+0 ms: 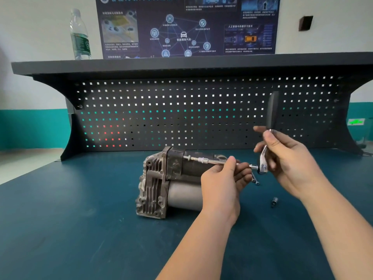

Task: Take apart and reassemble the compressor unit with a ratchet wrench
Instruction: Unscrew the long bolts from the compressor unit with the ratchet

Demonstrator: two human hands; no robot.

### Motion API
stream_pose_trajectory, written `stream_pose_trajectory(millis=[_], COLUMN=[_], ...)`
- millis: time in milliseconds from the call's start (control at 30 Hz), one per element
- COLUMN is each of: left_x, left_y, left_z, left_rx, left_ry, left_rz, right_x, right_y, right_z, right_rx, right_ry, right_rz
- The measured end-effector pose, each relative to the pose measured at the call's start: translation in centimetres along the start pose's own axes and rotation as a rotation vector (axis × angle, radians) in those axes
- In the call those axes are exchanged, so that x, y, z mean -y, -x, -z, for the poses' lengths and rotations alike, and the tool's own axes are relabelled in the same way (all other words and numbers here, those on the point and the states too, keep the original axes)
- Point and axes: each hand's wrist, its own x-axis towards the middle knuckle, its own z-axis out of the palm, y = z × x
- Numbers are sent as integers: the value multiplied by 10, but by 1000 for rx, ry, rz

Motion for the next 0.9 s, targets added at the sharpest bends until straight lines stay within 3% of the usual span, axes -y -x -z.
stream_pose_trajectory(millis=[67,133,233,300,367,467,567,633,733,800,900], left_x=[1,1,2,2,1,-1,0,1,0,1,1], left_y=[0,0,0,0,0,0,-1,-1,-2,-2,-1], left_z=[-1,-1,-1,-1,0,1,1,0,1,2,1], left_rx=[-10,-11,-9,-9,-1,12,1,-6,-13,-12,-1], left_ry=[0,1,1,2,5,10,7,6,5,5,11], left_rz=[-3,-4,-11,-8,3,17,22,22,18,15,20], right_x=[-6,-16,-25,-24,-17,0,-2,-12,-21,-21,-6], right_y=[1,2,6,4,0,-1,-1,1,8,5,0], right_z=[0,-2,-5,-3,-1,-2,2,2,-2,-1,0], right_rx=[-79,-178,-178,-189,-190,-26,-40,-154,-141,-146,-154], right_ry=[38,77,43,77,82,-25,-9,68,125,194,122], right_rz=[-124,-364,-697,-611,-351,-71,-147,-370,-715,-618,-179])
